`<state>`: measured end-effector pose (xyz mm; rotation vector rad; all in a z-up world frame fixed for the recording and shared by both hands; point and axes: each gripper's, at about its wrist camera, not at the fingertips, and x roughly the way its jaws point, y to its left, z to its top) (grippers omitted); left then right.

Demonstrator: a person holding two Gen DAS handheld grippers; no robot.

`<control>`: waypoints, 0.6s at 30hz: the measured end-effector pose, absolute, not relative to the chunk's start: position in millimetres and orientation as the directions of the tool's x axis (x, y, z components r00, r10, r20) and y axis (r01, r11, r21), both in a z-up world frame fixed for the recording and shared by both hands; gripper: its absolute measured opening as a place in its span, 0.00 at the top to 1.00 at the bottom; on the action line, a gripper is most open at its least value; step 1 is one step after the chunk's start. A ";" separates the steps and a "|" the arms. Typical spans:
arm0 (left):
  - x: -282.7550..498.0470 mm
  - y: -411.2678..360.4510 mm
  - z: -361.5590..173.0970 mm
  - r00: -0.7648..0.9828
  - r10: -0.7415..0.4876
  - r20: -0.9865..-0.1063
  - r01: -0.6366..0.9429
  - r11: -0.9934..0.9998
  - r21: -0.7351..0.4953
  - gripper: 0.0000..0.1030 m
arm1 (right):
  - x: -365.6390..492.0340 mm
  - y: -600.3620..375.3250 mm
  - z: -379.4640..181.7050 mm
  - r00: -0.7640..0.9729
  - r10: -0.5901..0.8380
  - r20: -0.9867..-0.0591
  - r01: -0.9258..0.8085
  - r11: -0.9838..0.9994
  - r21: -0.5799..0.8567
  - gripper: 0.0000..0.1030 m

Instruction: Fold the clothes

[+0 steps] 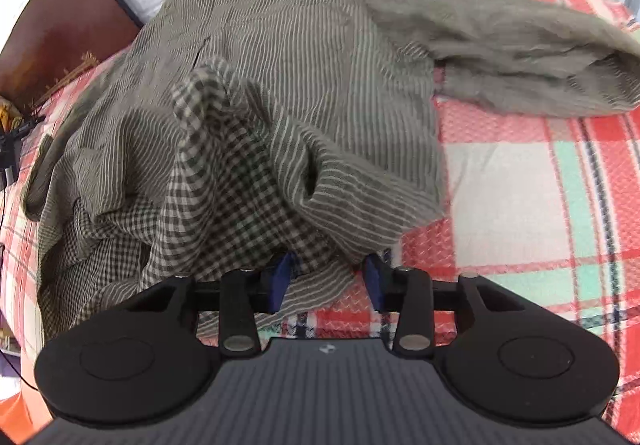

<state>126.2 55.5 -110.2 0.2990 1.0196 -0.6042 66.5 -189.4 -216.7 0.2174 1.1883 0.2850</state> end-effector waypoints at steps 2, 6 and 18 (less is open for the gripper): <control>108.5 50.9 -109.9 0.368 -0.361 -0.857 0.636 0.770 -0.051 0.12 | 62.2 -189.6 -213.1 0.340 0.337 -0.878 -0.090 0.941 0.327 0.83; 77.0 36.4 -122.4 0.346 -0.404 -0.847 0.688 0.723 -0.063 0.12 | 37.6 -193.7 -193.0 0.362 0.358 -0.861 -0.070 0.931 0.358 0.93; 6.8 -4.6 -164.2 0.162 -0.448 -0.879 0.844 0.525 -0.112 0.12 | -77.7 -199.7 -142.8 0.372 0.409 -0.833 0.051 0.887 0.458 0.95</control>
